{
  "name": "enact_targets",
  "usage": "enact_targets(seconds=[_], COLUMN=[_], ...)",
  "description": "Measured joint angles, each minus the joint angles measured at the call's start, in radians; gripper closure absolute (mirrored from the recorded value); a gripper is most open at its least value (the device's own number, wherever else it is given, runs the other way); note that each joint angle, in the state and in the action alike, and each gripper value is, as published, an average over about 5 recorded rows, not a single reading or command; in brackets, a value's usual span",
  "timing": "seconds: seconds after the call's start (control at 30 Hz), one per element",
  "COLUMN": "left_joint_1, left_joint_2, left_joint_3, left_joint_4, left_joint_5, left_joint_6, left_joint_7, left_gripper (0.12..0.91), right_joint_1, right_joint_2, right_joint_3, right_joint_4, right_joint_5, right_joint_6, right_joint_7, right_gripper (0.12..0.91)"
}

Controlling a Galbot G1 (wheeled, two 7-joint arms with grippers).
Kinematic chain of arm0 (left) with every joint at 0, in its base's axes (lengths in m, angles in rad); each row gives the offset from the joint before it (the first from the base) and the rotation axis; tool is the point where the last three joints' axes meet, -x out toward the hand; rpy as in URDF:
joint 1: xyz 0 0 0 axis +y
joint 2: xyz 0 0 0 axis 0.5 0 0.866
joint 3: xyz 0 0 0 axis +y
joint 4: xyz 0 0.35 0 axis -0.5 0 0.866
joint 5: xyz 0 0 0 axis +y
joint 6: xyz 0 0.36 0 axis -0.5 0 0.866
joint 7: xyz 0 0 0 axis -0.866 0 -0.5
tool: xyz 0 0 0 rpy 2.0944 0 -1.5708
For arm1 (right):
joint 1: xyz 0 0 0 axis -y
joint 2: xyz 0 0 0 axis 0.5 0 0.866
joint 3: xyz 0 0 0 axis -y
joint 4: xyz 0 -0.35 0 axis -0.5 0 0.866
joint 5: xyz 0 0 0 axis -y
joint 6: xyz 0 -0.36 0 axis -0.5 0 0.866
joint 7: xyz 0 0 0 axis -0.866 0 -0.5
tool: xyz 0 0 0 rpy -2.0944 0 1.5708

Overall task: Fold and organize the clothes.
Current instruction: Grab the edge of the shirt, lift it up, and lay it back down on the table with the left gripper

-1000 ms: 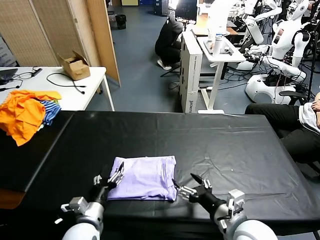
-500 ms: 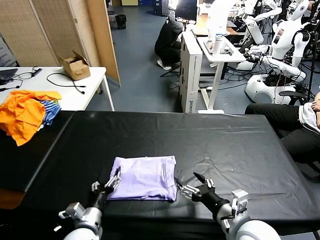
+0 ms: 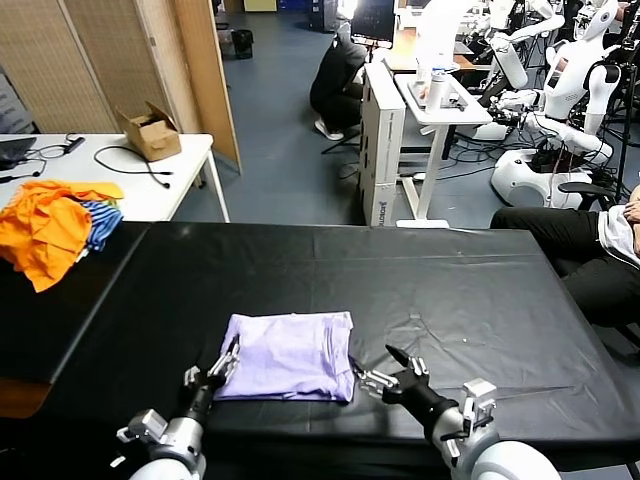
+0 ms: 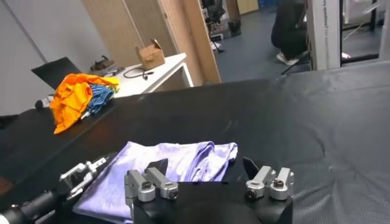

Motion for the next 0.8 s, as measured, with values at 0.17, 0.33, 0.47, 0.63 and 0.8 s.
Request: enact_targets(seconds=[0.17, 0.33, 0.47, 0.63, 0.8], left_joint_1=[0.003, 0.011, 0.014, 0.021, 0.024], left_joint_2=[-0.006, -0.010, -0.007, -0.005, -0.009], left_joint_3=[0.000, 0.005, 0.008, 0.010, 0.015], left_joint_4=[0.008, 0.005, -0.003, -0.022, -0.033], left_joint_5=[-0.032, 0.042, 0.082, 0.088, 0.092], left_joint_6=[0.001, -0.017, -0.020, -0.018, -0.018], left_joint_7=[0.004, -0.003, -0.007, -0.008, -0.008], left_gripper=[0.233, 0.343, 0.396, 0.426, 0.422], right_joint_1=[0.002, 0.010, 0.012, 0.013, 0.016], right_joint_2=[0.000, 0.002, 0.004, 0.005, 0.006], right_joint_3=[0.000, -0.002, -0.003, -0.004, -0.005], right_joint_4=[0.000, -0.003, -0.005, -0.006, -0.006], right_joint_5=[0.000, 0.002, 0.004, 0.004, 0.005], right_joint_6=[0.000, 0.000, 0.000, 0.000, -0.001], right_joint_7=[-0.001, -0.001, -0.001, -0.001, -0.001], right_gripper=[0.118, 0.118, 0.118, 0.118, 0.118])
